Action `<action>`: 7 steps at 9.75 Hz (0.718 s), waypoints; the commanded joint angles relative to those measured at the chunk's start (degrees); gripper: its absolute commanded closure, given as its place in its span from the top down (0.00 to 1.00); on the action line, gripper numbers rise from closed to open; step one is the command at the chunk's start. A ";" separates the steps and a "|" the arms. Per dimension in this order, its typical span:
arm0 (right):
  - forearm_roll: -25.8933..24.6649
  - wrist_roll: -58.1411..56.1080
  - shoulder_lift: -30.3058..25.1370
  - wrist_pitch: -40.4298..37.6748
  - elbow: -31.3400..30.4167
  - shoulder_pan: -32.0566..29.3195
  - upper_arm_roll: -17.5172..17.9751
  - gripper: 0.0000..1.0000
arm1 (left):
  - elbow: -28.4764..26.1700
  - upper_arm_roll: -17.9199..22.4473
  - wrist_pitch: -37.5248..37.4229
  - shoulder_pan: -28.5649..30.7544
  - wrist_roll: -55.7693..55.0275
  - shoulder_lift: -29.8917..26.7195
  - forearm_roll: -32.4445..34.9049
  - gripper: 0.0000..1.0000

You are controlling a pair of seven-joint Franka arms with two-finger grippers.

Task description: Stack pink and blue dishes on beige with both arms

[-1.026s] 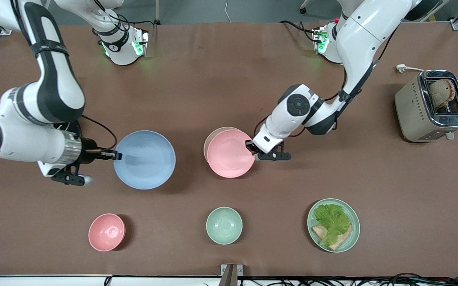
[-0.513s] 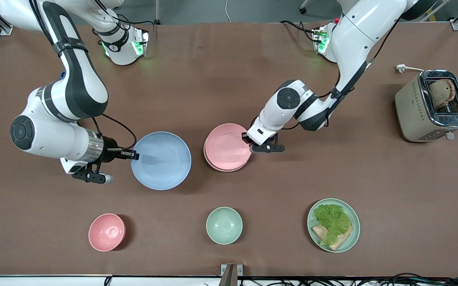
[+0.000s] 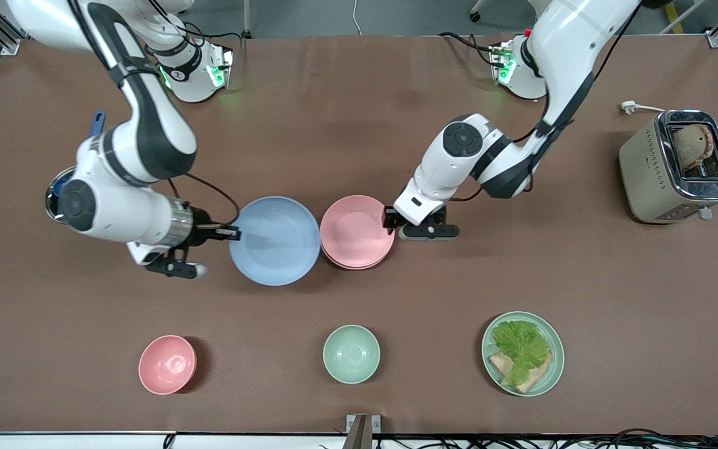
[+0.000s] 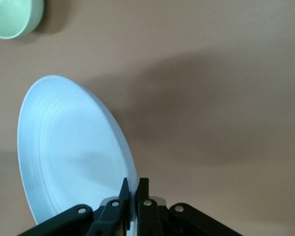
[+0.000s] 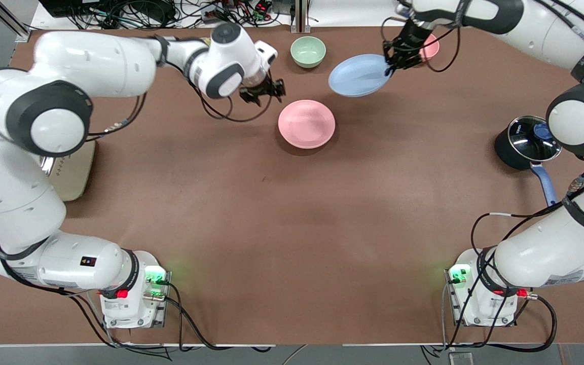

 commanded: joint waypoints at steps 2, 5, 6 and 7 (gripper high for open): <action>-0.11 4.13 1.37 13.36 -7.92 -0.15 7.38 0.01 | -1.83 10.11 -8.68 0.48 12.18 -11.89 0.22 1.00; -0.19 8.46 7.77 22.35 -8.64 1.33 11.27 0.03 | 2.36 12.60 -13.57 3.99 20.63 -15.08 -2.84 1.00; -0.19 8.46 8.49 24.98 -9.95 1.86 11.36 0.03 | 6.82 14.18 -20.14 3.90 25.80 -15.26 -6.34 1.00; -0.19 8.46 8.50 26.58 -11.52 2.13 11.80 0.03 | 12.26 16.37 -27.68 3.90 31.07 -15.61 -10.12 1.00</action>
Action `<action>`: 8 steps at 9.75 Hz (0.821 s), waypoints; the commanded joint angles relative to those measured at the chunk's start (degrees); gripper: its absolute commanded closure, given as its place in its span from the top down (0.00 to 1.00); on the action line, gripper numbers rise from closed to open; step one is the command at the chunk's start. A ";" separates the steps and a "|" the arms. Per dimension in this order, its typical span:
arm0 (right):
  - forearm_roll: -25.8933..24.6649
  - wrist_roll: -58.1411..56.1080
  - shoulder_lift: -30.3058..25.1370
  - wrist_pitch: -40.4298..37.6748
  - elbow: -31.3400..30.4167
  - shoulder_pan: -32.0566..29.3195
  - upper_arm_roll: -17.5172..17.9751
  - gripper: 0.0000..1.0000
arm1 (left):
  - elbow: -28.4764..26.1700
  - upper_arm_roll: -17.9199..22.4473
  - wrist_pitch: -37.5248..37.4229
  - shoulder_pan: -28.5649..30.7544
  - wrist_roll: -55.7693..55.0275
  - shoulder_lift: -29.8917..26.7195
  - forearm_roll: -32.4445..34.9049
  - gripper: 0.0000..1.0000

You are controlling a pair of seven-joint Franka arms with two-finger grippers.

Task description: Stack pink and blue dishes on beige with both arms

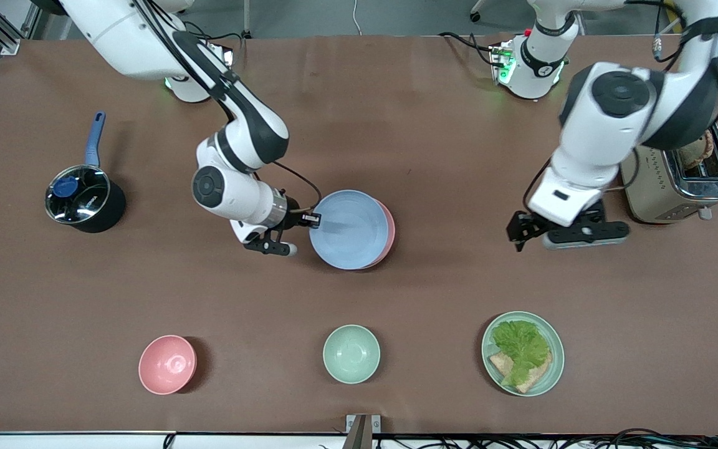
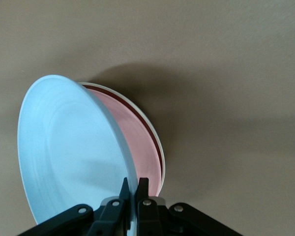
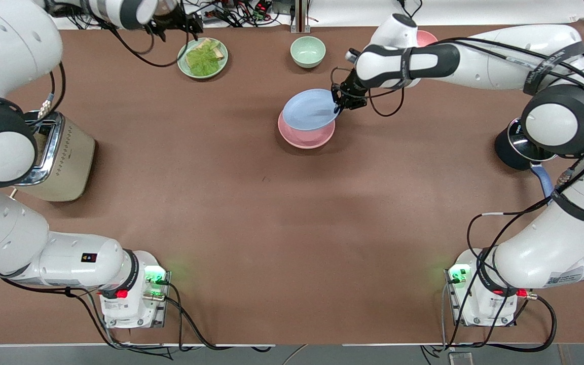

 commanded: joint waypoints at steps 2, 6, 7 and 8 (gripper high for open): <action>-0.37 0.71 -0.60 3.39 -3.23 -0.49 1.93 0.05 | 15.30 7.65 -19.07 -1.02 12.85 0.65 -10.62 1.00; -0.72 0.71 -0.68 2.86 -4.03 -0.84 1.93 1.00 | 18.61 11.19 -36.24 -1.03 17.71 -10.74 -11.53 1.00; -0.90 0.62 -1.81 2.78 -3.68 -1.36 1.84 1.00 | 18.07 11.28 -36.27 -1.03 17.80 -12.08 -11.62 1.00; -1.25 0.45 -4.96 2.60 -3.76 -2.15 1.40 1.00 | 18.24 11.20 -36.44 -1.12 16.93 -12.00 -11.70 1.00</action>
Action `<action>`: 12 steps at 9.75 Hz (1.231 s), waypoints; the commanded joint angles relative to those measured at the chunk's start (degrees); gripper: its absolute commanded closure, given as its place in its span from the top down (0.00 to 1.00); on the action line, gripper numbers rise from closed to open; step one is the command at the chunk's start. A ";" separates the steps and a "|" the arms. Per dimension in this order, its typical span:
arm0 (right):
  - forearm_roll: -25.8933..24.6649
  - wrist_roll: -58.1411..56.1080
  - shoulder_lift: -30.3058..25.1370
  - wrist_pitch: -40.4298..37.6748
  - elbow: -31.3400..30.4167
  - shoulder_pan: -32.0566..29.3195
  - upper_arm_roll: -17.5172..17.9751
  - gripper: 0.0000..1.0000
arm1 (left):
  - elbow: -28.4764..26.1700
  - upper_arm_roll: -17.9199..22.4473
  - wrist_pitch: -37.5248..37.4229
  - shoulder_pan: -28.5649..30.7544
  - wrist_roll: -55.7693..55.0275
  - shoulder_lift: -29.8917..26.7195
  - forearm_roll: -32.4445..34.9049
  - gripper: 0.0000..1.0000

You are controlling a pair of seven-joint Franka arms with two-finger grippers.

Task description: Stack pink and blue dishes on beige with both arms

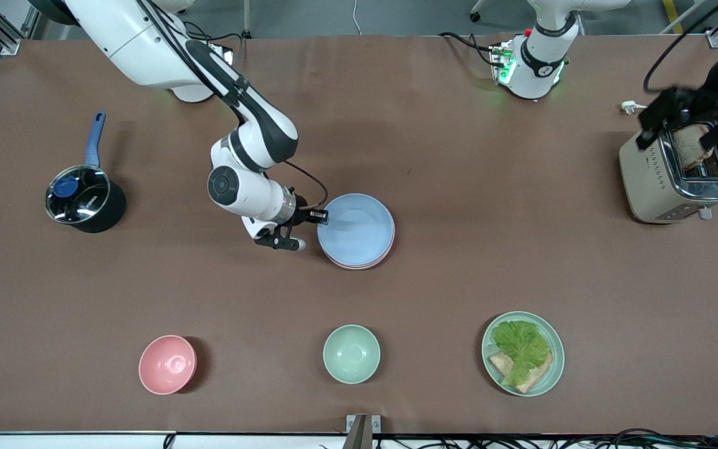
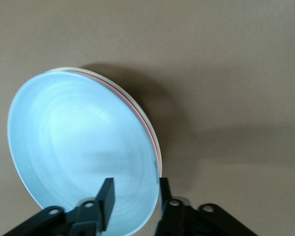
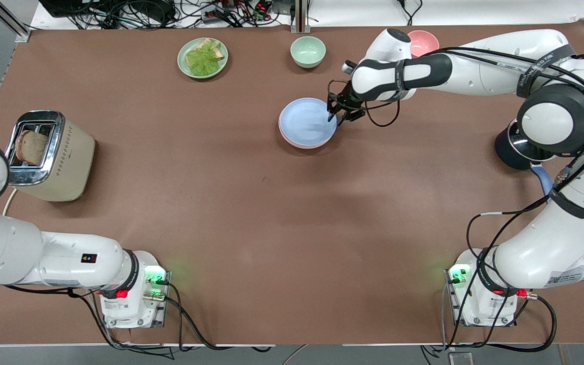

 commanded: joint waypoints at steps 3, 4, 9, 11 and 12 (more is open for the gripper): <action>-11.36 0.66 -16.01 -12.55 -1.18 -4.18 -6.43 1.00 | -2.97 0.63 0.09 -0.35 0.03 1.75 -0.71 1.00; -17.33 0.58 -20.49 -16.69 -0.65 -5.05 -8.55 1.00 | -2.97 0.63 0.09 -0.09 0.03 2.45 -0.79 1.00; -23.63 -10.98 -28.17 -40.22 16.54 -5.77 -24.45 1.00 | -1.30 0.63 0.09 1.22 1.34 5.10 -2.53 1.00; -19.44 -14.19 -31.77 -52.00 21.65 -9.34 -26.50 1.00 | -1.39 1.68 0.00 2.11 4.68 5.01 -5.19 1.00; -18.28 -14.28 -32.74 -54.59 22.63 -9.28 -28.85 1.00 | -1.56 1.78 0.00 1.85 4.86 5.01 -3.71 1.00</action>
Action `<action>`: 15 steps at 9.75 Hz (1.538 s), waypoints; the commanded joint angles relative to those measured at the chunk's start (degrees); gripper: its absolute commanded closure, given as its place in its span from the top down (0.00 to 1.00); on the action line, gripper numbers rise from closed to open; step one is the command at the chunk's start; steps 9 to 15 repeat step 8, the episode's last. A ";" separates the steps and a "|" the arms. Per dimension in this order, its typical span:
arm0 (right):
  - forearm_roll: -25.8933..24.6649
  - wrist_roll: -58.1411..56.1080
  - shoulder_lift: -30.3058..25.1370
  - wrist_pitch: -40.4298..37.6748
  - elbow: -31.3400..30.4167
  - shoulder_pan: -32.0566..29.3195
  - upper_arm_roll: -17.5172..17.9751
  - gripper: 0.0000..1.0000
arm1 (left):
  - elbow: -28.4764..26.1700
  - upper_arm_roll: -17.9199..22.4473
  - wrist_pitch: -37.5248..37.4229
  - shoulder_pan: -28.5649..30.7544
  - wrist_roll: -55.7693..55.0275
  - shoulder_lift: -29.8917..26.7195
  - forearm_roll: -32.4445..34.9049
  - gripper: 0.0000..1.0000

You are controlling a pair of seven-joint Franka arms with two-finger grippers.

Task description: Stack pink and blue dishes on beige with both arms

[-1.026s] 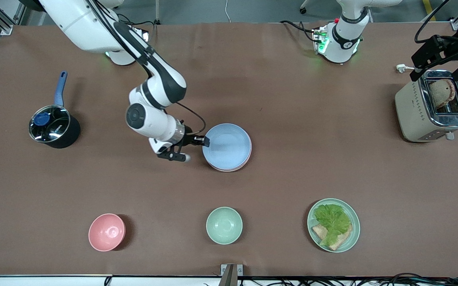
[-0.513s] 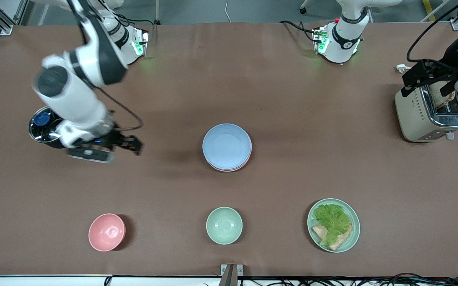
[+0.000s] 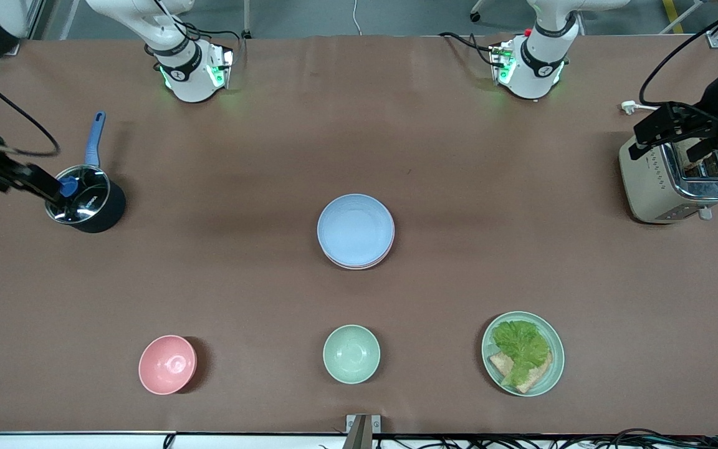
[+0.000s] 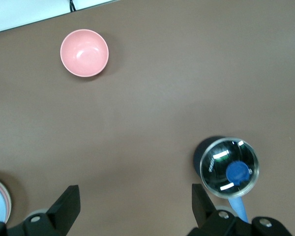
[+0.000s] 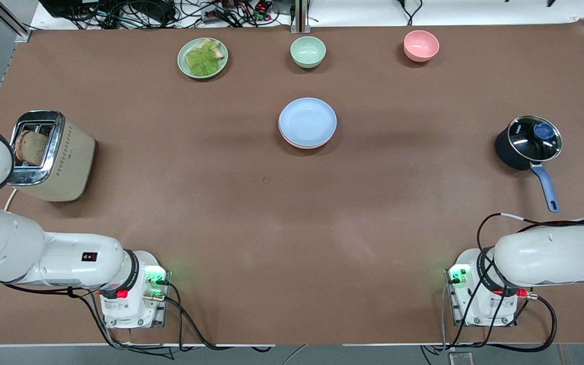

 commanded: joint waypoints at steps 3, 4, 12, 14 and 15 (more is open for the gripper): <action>2.32 -7.55 -1.43 -8.39 6.05 -1.02 -2.99 1.00 | -1.56 -0.16 -0.60 -0.34 0.76 0.11 4.72 1.00; 1.62 -7.57 -1.43 -7.78 5.70 -0.85 -2.99 1.00 | -1.64 -0.25 -0.60 -0.34 0.75 0.11 4.81 1.00; 1.96 -7.57 -1.43 -7.77 5.17 -0.84 -2.81 1.00 | -1.64 -0.25 -0.60 -0.34 0.75 0.20 4.73 1.00; 1.96 -7.57 -1.43 -7.77 5.17 -0.84 -2.81 1.00 | -1.64 -0.25 -0.60 -0.34 0.75 0.20 4.73 1.00; 1.96 -7.57 -1.43 -7.77 5.17 -0.84 -2.81 1.00 | -1.64 -0.25 -0.60 -0.34 0.75 0.20 4.73 1.00</action>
